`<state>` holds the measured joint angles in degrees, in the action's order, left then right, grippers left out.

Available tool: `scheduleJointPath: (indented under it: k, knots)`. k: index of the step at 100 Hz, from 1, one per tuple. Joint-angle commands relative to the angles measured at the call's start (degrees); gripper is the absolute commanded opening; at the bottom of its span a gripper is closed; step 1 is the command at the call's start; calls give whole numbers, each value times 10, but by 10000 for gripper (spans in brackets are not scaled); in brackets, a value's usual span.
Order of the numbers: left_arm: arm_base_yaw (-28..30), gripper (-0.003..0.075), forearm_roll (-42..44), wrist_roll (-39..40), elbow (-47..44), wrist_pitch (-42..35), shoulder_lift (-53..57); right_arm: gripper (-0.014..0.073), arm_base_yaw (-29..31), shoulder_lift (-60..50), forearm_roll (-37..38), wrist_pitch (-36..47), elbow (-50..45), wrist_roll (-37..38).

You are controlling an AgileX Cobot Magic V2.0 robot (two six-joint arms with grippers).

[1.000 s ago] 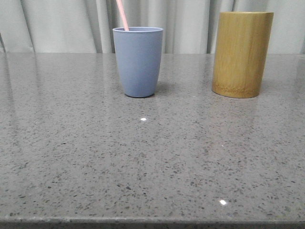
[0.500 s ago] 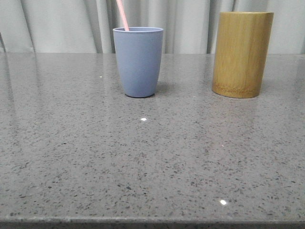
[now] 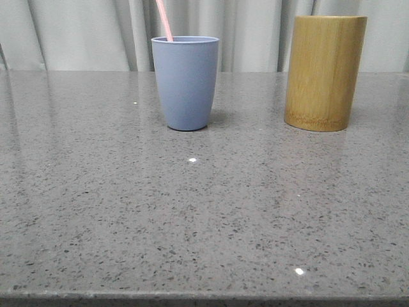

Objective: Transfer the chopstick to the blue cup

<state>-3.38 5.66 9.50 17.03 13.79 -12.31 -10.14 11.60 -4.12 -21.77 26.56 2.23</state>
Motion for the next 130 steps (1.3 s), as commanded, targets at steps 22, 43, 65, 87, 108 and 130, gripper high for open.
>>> scheduleJointPath:
  k: [22, 43, 65, 87, 108, 130]
  knots:
    - [35, -19, -4, 7, -101, -97, 101, -96, 3, 6, 5, 45, 14, -5]
    - [35, -19, -13, 7, -174, -124, 145, -96, 3, 6, 5, 44, 14, -5]
    - [35, -19, -16, 7, -177, -116, 146, -96, 3, 6, 5, 46, 14, -5]
    - [35, -19, -16, 7, -177, -120, 146, -96, 3, 6, 5, 45, 14, -5]
    - [35, -19, -16, 7, -177, -120, 146, -96, 3, 6, 5, 45, 14, -5]
    - [35, -19, -16, 7, -177, -120, 146, -96, 3, 6, 5, 45, 14, -5]
